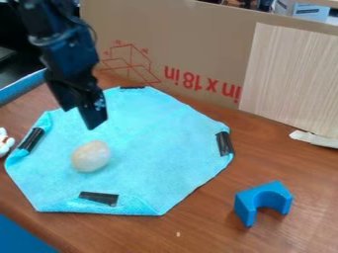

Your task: Fold clothes from top left to bottom right

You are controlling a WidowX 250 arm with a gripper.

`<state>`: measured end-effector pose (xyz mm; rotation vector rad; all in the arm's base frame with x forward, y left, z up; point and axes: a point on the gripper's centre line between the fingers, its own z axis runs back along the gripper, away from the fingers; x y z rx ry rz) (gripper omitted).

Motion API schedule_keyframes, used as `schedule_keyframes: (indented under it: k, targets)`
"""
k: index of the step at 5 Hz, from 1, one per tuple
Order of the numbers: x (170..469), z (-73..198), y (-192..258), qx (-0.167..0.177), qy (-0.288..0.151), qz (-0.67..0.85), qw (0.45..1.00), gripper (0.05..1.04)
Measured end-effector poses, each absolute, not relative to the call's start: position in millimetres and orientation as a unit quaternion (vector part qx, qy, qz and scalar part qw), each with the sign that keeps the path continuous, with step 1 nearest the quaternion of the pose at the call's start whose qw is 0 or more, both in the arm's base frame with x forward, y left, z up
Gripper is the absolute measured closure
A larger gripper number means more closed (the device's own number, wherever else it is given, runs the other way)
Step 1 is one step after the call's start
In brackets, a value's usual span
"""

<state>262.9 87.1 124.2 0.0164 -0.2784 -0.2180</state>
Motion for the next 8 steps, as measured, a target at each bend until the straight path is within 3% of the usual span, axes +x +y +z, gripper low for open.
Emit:
schedule_keyframes:
  k: [1,4,7,8]
  targets:
    - [285.5,122.7,91.6,0.005,-0.148,-0.119,0.982,0.083]
    - [344.4,125.2,101.5,0.039,-0.137,-0.209,0.968,0.083]
    - [379.0,106.5,143.5,0.086,-0.141,-0.185,0.969,0.083]
    - [386.1,106.0,157.9,0.103,-0.16,-0.18,0.965,0.083]
